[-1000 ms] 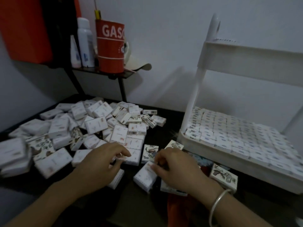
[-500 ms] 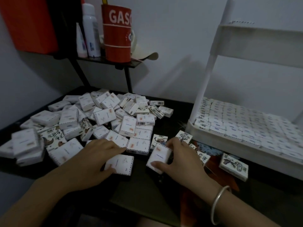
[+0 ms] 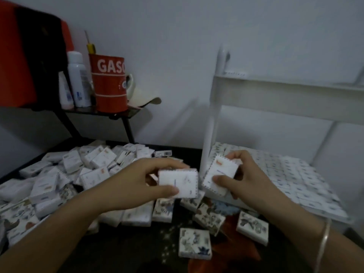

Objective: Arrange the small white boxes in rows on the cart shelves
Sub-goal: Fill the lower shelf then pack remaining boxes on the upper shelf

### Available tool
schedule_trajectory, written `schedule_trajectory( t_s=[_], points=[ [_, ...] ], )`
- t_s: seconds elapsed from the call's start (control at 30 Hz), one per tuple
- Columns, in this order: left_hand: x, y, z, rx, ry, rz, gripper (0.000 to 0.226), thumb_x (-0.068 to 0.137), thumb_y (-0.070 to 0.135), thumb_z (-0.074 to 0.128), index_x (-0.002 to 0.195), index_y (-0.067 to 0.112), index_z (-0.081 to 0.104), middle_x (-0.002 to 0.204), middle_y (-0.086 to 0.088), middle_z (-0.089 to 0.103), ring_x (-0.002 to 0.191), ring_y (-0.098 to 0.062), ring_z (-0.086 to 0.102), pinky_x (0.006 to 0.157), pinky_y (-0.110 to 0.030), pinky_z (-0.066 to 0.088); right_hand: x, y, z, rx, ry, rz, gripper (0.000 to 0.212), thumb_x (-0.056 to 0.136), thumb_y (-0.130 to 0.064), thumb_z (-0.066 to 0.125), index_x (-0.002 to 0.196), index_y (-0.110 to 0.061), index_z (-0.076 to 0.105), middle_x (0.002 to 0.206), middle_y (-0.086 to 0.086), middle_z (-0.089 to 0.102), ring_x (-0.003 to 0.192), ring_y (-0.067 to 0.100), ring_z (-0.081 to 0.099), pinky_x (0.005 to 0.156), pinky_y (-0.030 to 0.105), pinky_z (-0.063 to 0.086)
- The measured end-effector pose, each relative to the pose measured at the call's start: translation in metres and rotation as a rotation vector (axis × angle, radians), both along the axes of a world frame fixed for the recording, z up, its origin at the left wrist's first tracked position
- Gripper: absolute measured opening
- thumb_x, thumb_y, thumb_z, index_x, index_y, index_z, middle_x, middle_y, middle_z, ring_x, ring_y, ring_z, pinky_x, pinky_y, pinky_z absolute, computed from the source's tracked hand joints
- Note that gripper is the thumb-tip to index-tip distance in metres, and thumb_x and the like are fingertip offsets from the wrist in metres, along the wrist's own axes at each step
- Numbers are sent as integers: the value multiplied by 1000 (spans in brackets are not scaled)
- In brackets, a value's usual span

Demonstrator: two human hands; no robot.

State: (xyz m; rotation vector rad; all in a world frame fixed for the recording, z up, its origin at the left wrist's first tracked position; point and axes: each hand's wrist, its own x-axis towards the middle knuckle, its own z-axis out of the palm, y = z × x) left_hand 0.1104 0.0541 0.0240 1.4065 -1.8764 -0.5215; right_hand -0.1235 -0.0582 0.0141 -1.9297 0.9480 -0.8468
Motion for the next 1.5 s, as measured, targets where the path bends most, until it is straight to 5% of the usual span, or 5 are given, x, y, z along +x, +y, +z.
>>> schedule_trajectory(
  t_s=[0.63,0.97,1.1,1.2,1.5],
  points=[
    [-66,-195,288,-460,-588,227,45,88,29,65,129,26,48,114,6,58,92,-13,57,68,-21,45,-31,-114,243,-390,153,-210,21,93,-17,48,99,-27,65,96,-4,59,82,15,57,61,25,46],
    [-80,-331,294,-370,-957,403,32,85,13,58,116,19,61,115,-5,61,99,-24,58,73,-31,45,29,-238,253,-167,796,-257,42,94,-44,52,76,-7,61,75,11,70,44,14,63,49,21,52],
    [-74,-355,289,-319,-931,301,28,89,11,55,117,16,57,118,-5,59,97,-21,54,76,-30,45,37,-262,235,-201,923,-214,33,97,-35,45,107,-7,60,105,11,66,72,17,65,79,36,55],
    [-68,-365,279,-332,-903,272,29,88,10,55,116,16,55,118,-4,58,98,-20,53,78,-30,46,42,-269,219,-162,881,-219,46,101,-27,34,144,-9,33,144,14,44,115,28,57,98,40,45],
    [-60,-378,254,-296,-857,213,30,90,21,61,119,18,55,121,-2,55,106,-20,52,87,-31,44,45,-275,200,11,553,-89,35,103,-21,35,132,-6,45,130,23,55,110,35,61,94,47,51]
  ],
)
